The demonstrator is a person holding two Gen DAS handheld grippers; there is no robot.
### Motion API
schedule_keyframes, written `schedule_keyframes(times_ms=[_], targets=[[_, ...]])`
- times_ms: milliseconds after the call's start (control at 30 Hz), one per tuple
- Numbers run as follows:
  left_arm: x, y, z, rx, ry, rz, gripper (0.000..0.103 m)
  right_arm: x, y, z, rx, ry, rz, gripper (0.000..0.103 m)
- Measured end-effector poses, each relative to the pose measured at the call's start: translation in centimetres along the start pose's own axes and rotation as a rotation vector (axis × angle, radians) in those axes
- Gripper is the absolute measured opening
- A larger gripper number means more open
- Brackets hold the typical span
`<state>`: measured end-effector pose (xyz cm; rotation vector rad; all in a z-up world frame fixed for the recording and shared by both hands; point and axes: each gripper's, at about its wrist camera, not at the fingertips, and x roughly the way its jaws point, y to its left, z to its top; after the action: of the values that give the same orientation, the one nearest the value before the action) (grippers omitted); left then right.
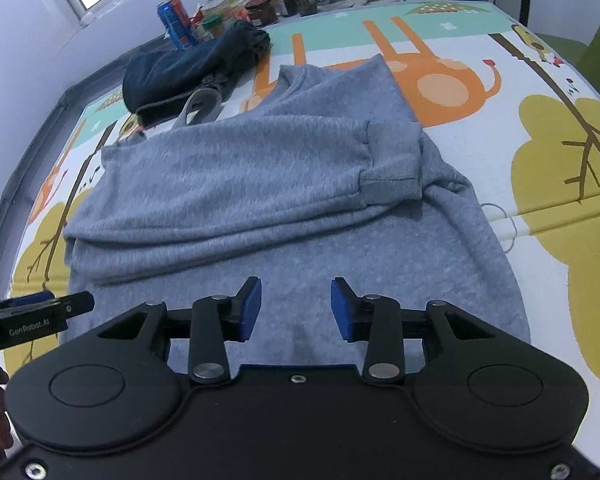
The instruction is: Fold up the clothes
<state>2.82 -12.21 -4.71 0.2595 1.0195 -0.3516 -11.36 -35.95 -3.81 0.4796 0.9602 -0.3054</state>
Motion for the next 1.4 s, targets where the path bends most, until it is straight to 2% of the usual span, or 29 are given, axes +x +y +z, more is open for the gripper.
schedule_keyframes(times_ms=[467,700,1000,1400], targets=[[-2.4,-1.9,-2.6,-0.064,-0.007,0.059,0.080,-1.4,-0.4,-2.3,-0.095,0.053,-0.034,0.048],[-3.2,-3.0,-3.8,-0.087,-0.011,0.086,0.081,-1.9,-1.1,-3.2,-0.142,0.066,-0.039,0.053],[-3.9,-3.7,-4.8,-0.086,-0.005,0.069,0.082,-2.5,-1.2,-3.9,-0.190,0.069,-0.066,0.057],[-4.0,-2.3,-4.5,0.004,-0.003,0.023,0.082,-3.2,0.9,-5.0,-0.157,0.055,-0.135,0.063]])
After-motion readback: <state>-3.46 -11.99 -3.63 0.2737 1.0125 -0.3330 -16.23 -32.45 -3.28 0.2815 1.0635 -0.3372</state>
